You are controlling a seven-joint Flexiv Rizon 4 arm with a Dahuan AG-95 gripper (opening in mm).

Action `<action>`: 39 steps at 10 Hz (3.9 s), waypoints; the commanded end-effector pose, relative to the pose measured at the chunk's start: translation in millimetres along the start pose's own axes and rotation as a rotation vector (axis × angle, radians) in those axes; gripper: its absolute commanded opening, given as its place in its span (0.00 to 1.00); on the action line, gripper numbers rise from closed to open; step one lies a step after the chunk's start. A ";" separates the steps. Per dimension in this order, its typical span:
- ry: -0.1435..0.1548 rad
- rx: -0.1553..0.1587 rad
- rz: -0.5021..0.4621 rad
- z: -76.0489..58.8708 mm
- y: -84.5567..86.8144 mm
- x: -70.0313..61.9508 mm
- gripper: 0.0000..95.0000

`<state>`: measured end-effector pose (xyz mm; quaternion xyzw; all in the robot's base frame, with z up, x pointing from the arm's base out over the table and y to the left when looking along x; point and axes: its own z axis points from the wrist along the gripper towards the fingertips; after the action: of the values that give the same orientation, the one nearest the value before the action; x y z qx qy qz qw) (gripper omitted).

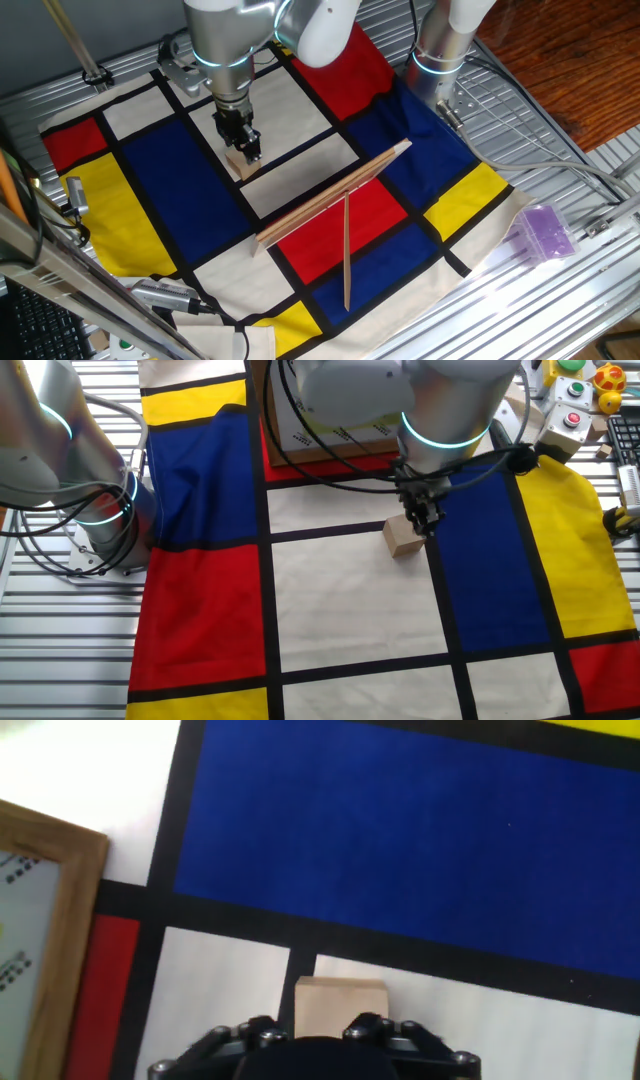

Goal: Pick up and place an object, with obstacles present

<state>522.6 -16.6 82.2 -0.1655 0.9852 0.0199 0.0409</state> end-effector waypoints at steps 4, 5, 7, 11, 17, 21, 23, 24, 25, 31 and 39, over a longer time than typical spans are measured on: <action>0.002 0.001 0.000 16.9 -1.8 -1.6 1.00; 0.002 0.002 -0.004 19.5 -1.5 -1.3 1.00; 0.005 0.005 -0.022 26.1 -0.3 -0.3 1.00; 0.008 0.013 -0.024 30.8 -0.9 0.5 0.80; -0.004 0.018 -0.039 35.4 -6.0 3.8 0.80; -0.003 0.020 0.011 35.5 -8.1 3.5 0.00; 0.003 0.009 0.022 35.2 -8.2 3.4 0.00; 0.007 -0.013 0.026 32.3 -8.9 2.9 0.00; 0.013 -0.015 0.022 29.1 -9.8 2.2 0.00; 0.059 -0.056 0.037 -29.3 0.7 -15.3 0.00; 0.110 -0.098 0.115 -124.7 64.5 -47.5 0.00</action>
<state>537.5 56.2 214.6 -0.1095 0.9919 0.0601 -0.0208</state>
